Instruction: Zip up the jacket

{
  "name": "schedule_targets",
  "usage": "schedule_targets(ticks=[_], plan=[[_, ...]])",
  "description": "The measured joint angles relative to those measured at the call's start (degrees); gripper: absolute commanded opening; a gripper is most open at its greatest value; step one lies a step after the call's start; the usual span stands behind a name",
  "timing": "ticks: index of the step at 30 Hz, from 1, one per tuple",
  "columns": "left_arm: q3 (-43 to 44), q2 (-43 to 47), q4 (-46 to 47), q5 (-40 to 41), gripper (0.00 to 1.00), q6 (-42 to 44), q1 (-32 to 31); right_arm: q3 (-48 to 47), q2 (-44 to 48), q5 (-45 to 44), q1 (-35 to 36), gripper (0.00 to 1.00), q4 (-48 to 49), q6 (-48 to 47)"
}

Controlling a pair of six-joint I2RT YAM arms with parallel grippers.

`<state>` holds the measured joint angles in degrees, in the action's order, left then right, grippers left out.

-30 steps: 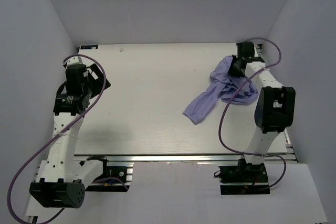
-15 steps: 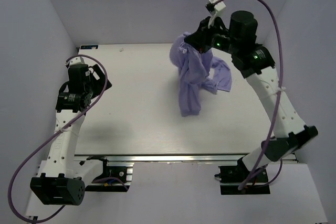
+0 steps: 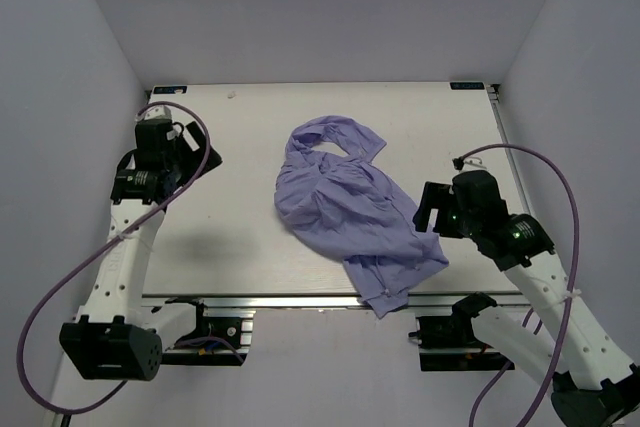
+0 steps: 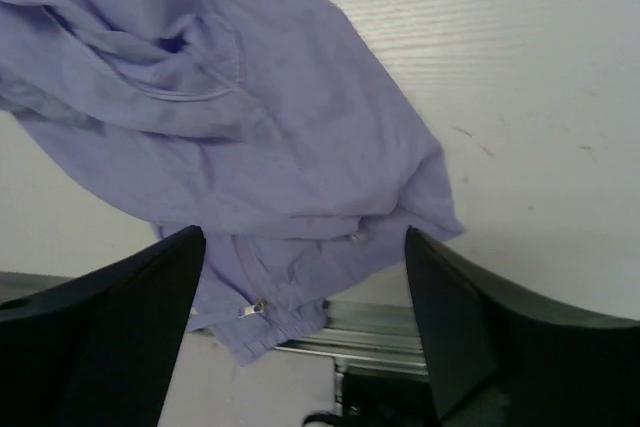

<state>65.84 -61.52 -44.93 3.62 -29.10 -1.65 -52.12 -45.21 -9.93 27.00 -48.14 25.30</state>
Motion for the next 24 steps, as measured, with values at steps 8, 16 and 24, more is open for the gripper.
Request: schedule_targets(ticks=[8,16,24], plan=[[1.22,-11.93,3.69,-7.17,0.98,1.42,-6.19,-0.52,-0.37,-4.5,0.02,0.89,-1.62,2.14],[21.33,-36.85,5.97,-3.08,0.98,5.29,-21.49,-6.43,-18.1,-4.26,0.0,0.89,9.07,-5.42],[39.5,-61.99,5.81,-1.44,0.84,7.43,-20.7,-16.11,-36.44,1.75,-0.04,0.63,21.73,-7.69]])
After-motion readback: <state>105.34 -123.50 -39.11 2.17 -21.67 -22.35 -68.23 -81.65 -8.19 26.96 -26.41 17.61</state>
